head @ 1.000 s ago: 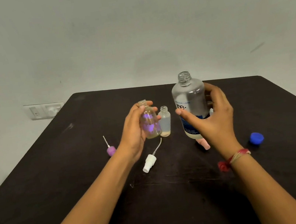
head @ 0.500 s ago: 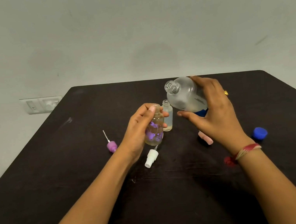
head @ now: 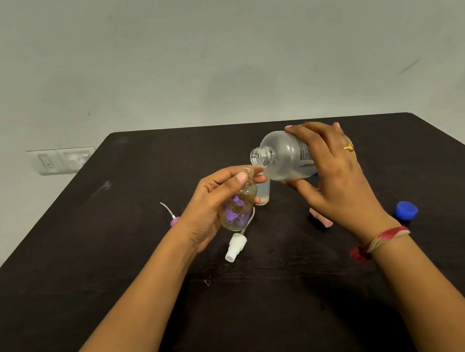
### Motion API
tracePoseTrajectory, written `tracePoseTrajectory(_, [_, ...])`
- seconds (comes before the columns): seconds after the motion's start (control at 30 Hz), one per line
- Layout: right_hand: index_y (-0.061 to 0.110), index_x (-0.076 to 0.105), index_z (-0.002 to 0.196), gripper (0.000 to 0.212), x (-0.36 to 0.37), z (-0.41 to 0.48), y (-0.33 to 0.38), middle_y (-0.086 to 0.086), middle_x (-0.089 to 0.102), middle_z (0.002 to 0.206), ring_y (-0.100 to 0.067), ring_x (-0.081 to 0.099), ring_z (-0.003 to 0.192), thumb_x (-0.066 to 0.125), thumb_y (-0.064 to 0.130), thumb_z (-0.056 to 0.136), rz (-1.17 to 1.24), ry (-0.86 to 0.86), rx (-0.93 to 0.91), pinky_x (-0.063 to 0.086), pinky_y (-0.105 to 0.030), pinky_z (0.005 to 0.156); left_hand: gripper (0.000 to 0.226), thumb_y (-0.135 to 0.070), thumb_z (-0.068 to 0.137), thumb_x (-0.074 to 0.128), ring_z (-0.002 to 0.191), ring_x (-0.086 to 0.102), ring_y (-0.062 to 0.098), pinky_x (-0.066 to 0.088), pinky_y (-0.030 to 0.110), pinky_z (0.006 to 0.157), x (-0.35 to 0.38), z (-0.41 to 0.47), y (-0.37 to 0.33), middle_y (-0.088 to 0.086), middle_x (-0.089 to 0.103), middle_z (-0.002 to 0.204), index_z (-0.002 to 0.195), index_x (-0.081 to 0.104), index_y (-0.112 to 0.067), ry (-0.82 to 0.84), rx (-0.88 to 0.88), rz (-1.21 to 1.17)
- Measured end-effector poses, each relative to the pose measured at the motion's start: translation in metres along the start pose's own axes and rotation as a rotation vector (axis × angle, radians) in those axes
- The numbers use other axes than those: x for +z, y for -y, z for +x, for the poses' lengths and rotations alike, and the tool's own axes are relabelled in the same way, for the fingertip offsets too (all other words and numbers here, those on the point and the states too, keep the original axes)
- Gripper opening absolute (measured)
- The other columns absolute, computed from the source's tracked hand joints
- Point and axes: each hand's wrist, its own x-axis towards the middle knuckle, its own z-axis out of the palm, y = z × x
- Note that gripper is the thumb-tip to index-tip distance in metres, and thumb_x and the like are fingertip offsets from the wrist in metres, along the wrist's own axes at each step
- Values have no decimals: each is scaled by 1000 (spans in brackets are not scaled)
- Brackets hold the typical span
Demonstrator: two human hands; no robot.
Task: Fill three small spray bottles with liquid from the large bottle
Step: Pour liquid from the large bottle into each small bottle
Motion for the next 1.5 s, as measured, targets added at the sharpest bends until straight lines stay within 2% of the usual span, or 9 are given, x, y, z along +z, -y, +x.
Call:
tracePoseTrajectory(0.2, [21,38,137,72,-4,1,1,-8,46,130,-21,40,126,74,11,76,-58,11,-29,10,-50,118,26,-22,84,52,72,68,15,54,23,69,-2,0,0,2,73,94,102,66,-10,21,-31,10])
tracePoseTrajectory(0.33, [22,38,136,73,-6,2,3,-8,46,130,-22,41,126,75,10,75,-79,19,-45,10,-50,118,23,-23,84,53,72,67,16,54,24,69,-3,0,1,3,73,94,96,70,-14,26,-38,5])
tracePoseTrajectory(0.7, [22,40,134,75,-10,4,5,-10,44,130,-22,38,125,74,4,70,-150,28,-97,5,-48,117,22,-21,85,54,74,67,14,55,25,73,-5,-1,2,4,72,95,98,72,-16,52,-82,19])
tracePoseTrajectory(1.0, [24,40,133,76,-12,5,5,-8,43,130,-22,37,128,75,1,69,-162,21,-112,-2,-44,118,28,-18,85,52,75,67,11,55,23,73,-3,-2,1,1,72,90,106,66,-4,91,-99,-1])
tracePoseTrajectory(1.3, [23,42,131,74,-11,5,5,-6,39,130,-22,37,128,76,0,69,-177,4,-130,1,-49,117,21,-19,85,54,78,66,14,55,26,75,-4,-2,1,5,71,92,97,70,-10,90,-127,-11])
tracePoseTrajectory(1.5, [23,43,129,75,-12,6,6,-5,38,129,-23,37,128,76,-2,68,-187,-9,-135,-3,-45,118,20,-17,85,54,78,67,12,56,26,76,-3,-2,1,5,71,91,91,73,-14,101,-125,-31])
